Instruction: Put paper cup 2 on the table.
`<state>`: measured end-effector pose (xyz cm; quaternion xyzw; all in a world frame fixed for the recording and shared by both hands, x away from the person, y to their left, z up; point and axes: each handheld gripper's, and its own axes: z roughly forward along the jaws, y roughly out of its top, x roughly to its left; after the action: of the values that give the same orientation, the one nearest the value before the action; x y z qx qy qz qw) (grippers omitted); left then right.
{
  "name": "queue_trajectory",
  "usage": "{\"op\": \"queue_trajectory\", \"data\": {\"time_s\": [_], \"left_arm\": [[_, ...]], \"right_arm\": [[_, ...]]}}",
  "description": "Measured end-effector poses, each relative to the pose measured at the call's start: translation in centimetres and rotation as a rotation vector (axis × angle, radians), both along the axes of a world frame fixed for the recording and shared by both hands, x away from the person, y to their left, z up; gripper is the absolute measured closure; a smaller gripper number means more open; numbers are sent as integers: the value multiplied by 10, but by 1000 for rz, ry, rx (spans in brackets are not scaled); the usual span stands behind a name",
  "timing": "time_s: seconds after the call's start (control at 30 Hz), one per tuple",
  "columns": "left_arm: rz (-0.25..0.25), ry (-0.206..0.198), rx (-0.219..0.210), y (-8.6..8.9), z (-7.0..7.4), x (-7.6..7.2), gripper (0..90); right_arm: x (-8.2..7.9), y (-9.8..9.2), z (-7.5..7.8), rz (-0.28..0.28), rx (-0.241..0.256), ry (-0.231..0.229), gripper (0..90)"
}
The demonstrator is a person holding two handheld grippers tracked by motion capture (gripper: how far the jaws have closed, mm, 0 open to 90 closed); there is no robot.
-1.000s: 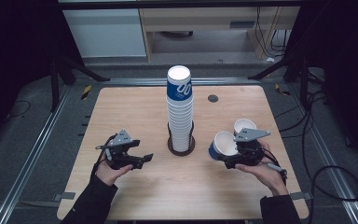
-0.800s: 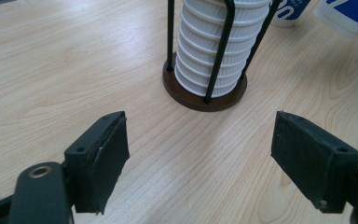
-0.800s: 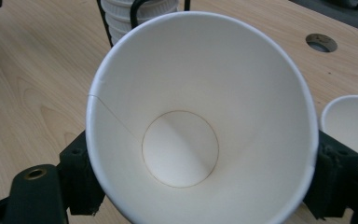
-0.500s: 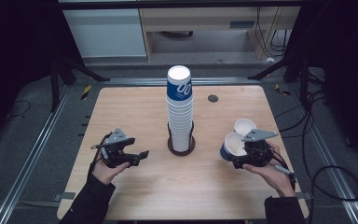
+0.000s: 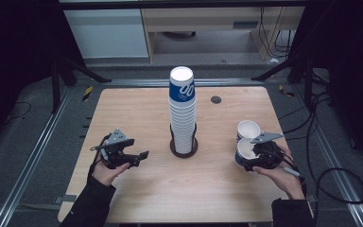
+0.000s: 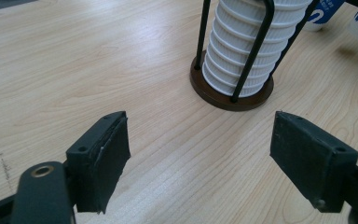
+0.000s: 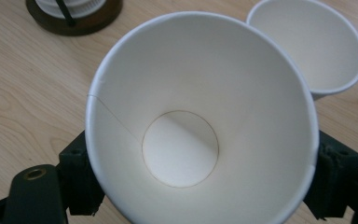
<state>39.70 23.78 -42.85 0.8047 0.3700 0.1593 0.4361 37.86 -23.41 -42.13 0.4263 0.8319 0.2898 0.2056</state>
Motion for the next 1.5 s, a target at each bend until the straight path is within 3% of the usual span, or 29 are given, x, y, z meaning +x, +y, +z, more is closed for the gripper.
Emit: {"op": "queue_trajectory", "data": {"time_s": [0.17,1.0,1.2,1.3,1.37,1.5], "left_arm": [[4,1,2,1,0,0,193],[41,-6,3,12,4,1,195],[40,-1,5,12,3,2,193],[38,3,6,12,2,2,190],[38,4,4,12,2,2,188],[42,1,-2,14,2,2,179]], "right_arm": [[2,-3,-7,-16,-15,30,177],[8,-15,-22,-70,-33,71,173],[10,-14,-26,-61,-29,71,161],[10,-15,-28,-54,-37,42,127],[10,-16,-29,-45,-23,54,70],[9,-16,-27,-41,4,17,47]]}}
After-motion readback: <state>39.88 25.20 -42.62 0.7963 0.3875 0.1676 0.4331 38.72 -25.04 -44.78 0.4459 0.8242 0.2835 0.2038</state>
